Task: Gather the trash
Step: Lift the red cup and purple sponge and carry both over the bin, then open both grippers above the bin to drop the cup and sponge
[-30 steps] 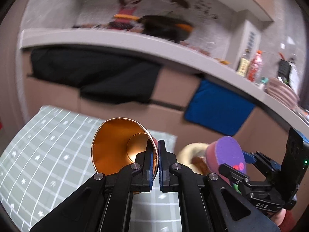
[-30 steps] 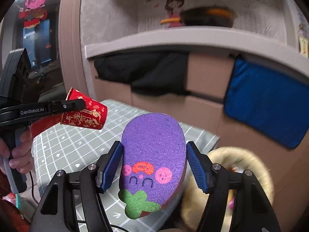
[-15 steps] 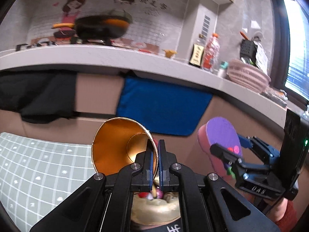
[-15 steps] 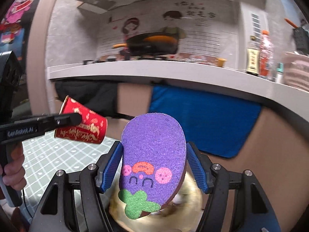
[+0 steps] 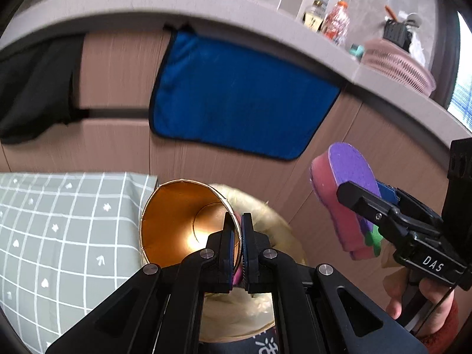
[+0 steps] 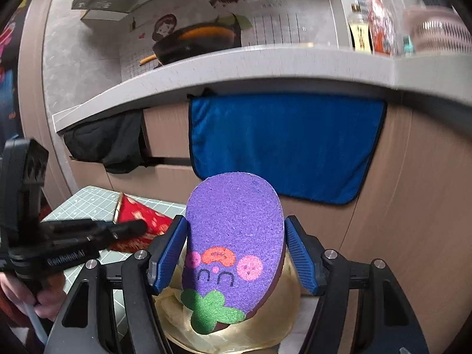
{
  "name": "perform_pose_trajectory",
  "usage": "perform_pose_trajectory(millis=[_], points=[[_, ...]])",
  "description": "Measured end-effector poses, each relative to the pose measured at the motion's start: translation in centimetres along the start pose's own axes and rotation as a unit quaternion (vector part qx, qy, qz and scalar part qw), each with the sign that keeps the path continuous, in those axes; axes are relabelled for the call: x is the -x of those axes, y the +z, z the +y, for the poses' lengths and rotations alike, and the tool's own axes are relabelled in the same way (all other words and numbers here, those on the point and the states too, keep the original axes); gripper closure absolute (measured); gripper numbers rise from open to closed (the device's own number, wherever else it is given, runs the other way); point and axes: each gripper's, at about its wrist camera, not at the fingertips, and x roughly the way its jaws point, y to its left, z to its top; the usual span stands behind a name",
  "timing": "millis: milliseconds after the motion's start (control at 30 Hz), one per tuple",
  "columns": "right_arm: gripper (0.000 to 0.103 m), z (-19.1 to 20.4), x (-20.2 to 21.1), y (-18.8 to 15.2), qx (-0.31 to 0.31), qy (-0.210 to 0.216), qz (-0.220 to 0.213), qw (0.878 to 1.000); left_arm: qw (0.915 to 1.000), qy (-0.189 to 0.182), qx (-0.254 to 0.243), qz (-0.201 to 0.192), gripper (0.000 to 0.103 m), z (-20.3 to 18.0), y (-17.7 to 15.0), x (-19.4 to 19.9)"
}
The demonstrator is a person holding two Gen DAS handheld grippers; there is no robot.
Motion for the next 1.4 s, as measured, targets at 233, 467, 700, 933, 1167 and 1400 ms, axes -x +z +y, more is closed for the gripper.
perform_pose_trajectory(millis=[233,467,700,933,1167,1400], points=[[0.038,-0.6,-3.6,-1.3,-0.021,0.013,0.035,0.999,0.9988,-0.011,0.023,0.043,0.099,1.4,-0.8,-3.3],[0.038,-1.8,-5.9,-2.1,-0.047,0.015,0.058,0.997,0.9969,-0.026,0.038,0.063,0.099,2.5,-1.2,-5.1],[0.038,-1.9,-7.4,-2.9,-0.051,0.009,0.075,0.996,0.9946,-0.045,0.04,0.084,0.09,2.9,-1.7,-6.8],[0.038,-2.1,-8.3,-3.3,-0.059,0.002,0.086,0.995,0.9933,-0.05,0.066,0.081,0.063,4.0,-1.6,-5.3],[0.035,-0.7,-9.2,-3.5,-0.049,0.014,0.083,0.995,0.9943,-0.012,0.091,0.055,0.062,5.8,-1.4,-1.3],[0.035,1.7,-10.6,-3.6,-0.004,0.005,0.094,0.996,0.9918,0.008,0.122,0.039,0.062,8.2,-1.9,1.9]])
